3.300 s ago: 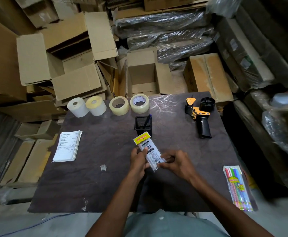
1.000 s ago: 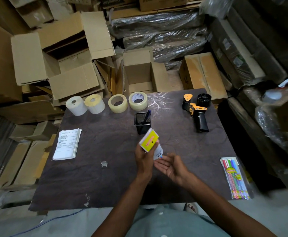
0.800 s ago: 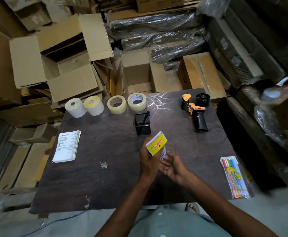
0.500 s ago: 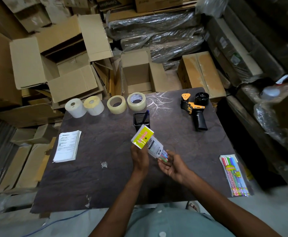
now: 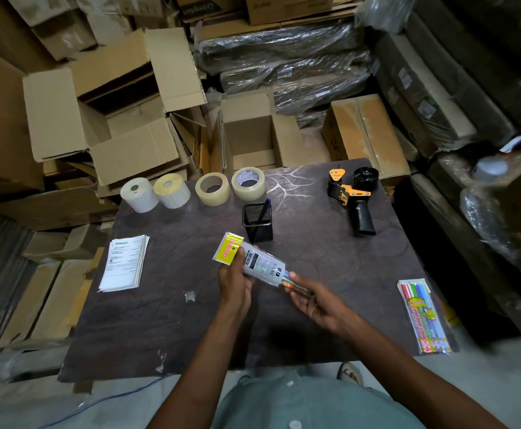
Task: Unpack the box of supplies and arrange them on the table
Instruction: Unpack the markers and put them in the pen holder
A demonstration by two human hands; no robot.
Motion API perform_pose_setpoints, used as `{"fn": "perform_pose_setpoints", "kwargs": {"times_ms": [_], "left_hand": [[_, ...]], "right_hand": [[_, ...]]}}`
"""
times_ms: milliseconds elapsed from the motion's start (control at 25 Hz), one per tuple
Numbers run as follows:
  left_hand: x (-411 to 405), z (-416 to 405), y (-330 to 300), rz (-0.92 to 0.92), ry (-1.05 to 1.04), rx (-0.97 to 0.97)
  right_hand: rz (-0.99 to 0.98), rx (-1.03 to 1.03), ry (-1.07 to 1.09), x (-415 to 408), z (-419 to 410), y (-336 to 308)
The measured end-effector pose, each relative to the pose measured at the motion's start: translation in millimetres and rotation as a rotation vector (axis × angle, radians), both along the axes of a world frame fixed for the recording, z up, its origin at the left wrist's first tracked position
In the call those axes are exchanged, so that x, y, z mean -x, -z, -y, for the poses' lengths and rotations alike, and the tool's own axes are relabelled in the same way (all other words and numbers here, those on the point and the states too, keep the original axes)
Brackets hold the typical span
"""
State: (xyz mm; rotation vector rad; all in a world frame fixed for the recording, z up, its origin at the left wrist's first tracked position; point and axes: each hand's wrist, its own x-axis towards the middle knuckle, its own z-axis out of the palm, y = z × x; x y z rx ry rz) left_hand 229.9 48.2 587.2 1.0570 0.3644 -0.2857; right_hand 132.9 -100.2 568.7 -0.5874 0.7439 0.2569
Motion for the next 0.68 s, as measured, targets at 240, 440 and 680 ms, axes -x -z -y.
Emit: {"fn": "perform_pose_setpoints", "kwargs": {"times_ms": [240, 440, 680], "left_hand": [[1.4, -6.4, 9.0, -0.027, 0.045, 0.039], [5.1, -8.6, 17.3, -0.078, 0.057, 0.077], [0.1, -23.7, 23.5, -0.199, -0.069, 0.065]], "right_hand": [[0.067, 0.201, -0.176, 4.7, -2.2, -1.7], [0.125, 0.186, -0.157, 4.0, -4.2, 4.6], [0.071, 0.181, -0.118, 8.2, 4.8, 17.8]]}}
